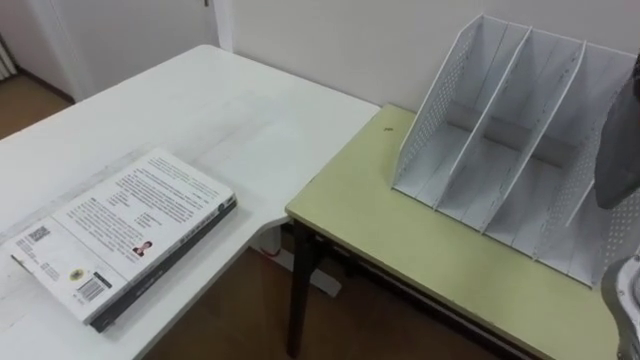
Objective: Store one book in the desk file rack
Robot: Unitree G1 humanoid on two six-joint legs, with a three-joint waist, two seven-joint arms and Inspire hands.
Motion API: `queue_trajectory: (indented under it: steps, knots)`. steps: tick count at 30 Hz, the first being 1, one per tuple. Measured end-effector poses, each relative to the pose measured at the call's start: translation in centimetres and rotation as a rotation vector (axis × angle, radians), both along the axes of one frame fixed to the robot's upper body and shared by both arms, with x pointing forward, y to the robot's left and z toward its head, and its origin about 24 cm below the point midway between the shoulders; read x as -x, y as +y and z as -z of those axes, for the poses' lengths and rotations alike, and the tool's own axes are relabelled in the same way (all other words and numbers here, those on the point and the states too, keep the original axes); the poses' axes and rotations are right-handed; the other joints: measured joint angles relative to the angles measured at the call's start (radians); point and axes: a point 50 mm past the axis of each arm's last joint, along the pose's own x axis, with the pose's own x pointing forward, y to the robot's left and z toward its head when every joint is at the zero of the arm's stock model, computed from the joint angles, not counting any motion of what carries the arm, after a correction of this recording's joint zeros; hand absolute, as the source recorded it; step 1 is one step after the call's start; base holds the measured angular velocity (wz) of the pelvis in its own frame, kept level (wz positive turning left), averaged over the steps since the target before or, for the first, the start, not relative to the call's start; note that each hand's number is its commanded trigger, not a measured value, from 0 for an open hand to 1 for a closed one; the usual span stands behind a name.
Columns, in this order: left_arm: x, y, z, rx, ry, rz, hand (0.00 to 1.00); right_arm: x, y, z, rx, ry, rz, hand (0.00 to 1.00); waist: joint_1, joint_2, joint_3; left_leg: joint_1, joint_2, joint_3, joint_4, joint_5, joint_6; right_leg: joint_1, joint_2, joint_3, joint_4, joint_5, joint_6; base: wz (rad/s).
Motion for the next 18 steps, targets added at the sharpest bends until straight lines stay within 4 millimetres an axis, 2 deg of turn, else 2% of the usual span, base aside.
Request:
queue_trajectory:
  steps: [7, 9, 13, 18]
  knots:
    - [-0.3, 0.0, 0.0, 0.004, 0.014, 0.022, 0.00, -3.0, -0.8, -0.7, -0.027, 0.056, 0.020, 1.00, 0.004, 0.004, 0.0015, -0.003, 0.001, -0.006, 0.000, 0.000, 0.000, 0.001, -0.001, -0.015, 0.001, 0.001, 0.000, 0.03]
    - [-0.3, 0.0, 0.0, 0.006, 0.018, 0.021, 0.00, -3.3, -0.9, -1.2, -0.022, 0.056, 0.026, 1.00, 0.004, 0.004, 0.0014, -0.004, 0.001, -0.007, 0.000, 0.000, 0.000, 0.004, -0.001, -0.021, 0.001, 0.001, 0.000, 0.00]
    - [-0.4, 0.1, 0.0, 0.008, 0.028, 0.025, 0.00, -4.2, -1.2, -2.2, -0.015, 0.058, 0.039, 1.00, -0.003, 0.003, 0.0013, -0.002, 0.001, -0.030, 0.000, 0.000, 0.000, 0.013, -0.006, -0.068, 0.000, 0.001, -0.001, 0.08]
    - [-0.7, 0.1, -0.1, 0.011, 0.030, 0.036, 0.00, -4.5, -1.8, -2.7, 0.004, 0.077, 0.062, 1.00, 0.003, 0.003, 0.0011, -0.004, 0.000, -0.035, 0.002, 0.001, -0.001, 0.014, -0.010, -0.094, 0.000, 0.001, -0.001, 0.02]
